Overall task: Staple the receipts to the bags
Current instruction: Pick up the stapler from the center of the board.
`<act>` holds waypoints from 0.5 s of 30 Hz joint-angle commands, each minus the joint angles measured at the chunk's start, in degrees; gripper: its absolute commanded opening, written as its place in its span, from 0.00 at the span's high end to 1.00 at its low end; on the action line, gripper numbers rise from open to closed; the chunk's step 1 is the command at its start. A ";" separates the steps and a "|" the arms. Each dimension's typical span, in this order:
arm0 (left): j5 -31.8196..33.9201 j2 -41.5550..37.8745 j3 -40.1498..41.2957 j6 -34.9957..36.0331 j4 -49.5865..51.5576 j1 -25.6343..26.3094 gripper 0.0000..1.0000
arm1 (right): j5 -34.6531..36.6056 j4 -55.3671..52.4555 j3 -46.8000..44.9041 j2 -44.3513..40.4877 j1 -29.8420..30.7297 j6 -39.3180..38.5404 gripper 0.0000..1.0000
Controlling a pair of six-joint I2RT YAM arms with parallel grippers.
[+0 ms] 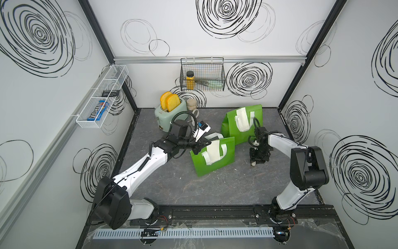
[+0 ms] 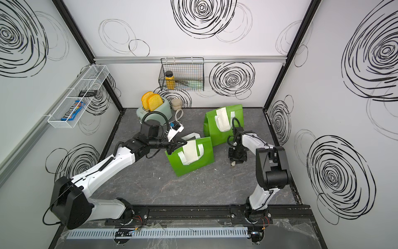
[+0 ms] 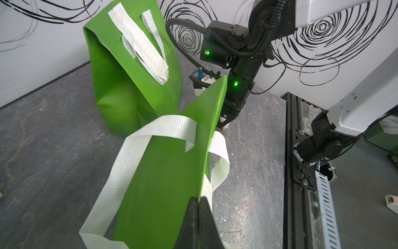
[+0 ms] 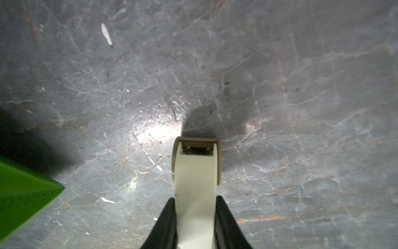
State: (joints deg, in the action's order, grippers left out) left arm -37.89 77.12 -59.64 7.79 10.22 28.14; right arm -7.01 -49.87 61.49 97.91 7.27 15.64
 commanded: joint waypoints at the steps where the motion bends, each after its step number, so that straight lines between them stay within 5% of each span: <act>1: -0.88 -1.36 1.10 1.44 -0.34 0.29 1.00 | 0.69 -2.96 1.46 0.80 0.47 -0.26 0.79; 5: -0.48 -1.27 1.28 1.35 -0.63 0.29 1.00 | 0.35 -2.65 1.28 -1.61 0.53 -0.25 0.89; 15: 2.18 -0.06 1.45 -3.02 -3.65 0.25 1.00 | -2.41 0.59 3.38 -20.07 4.56 0.28 0.93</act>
State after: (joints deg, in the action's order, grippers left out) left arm -36.80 76.90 -59.33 6.44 9.37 28.14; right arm -8.14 -50.26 62.30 82.35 9.06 15.64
